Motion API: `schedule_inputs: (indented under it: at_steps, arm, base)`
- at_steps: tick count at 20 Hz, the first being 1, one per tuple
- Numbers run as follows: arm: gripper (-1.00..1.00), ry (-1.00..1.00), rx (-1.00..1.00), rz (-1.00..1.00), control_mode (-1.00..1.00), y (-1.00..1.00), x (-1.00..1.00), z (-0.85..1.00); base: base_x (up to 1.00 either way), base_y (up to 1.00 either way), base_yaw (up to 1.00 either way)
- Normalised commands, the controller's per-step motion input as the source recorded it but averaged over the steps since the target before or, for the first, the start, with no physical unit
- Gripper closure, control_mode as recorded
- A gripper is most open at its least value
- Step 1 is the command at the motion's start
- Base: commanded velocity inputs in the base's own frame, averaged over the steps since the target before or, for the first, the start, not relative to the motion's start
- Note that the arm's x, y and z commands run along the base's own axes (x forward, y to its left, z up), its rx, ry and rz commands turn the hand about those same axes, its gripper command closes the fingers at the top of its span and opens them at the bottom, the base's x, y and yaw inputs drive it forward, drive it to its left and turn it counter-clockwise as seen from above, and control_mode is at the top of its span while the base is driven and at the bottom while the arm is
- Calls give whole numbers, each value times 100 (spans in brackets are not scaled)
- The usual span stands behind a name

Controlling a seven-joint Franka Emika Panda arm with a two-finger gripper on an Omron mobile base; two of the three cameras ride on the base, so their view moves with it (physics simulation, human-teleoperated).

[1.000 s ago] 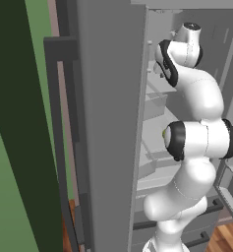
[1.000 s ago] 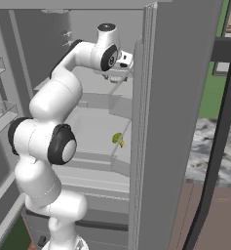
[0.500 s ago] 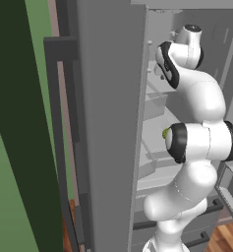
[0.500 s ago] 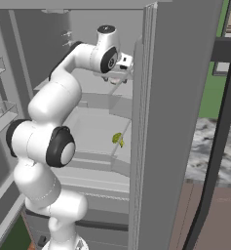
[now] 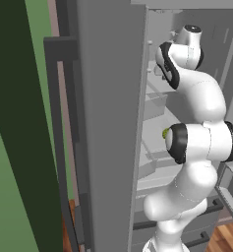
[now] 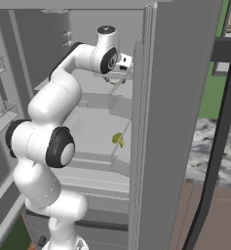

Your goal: Retrieve the bottle and the shaker from the cabinet and place them next to the mixing bowl on the counter. Then add garlic from the fridge to the mixing bowl.

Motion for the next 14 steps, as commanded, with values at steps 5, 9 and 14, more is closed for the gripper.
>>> schedule_inputs:
  at_steps: [5,9,14]
  arm:
    - [100,0,0,0,-100,0,0,0]
    - [100,-3,0,0,-100,0,-36,0]
    - [100,-16,0,0,-100,6,-97,0]
  base:
    - [0,0,0]
    - [0,0,0]
    - [0,0,0]
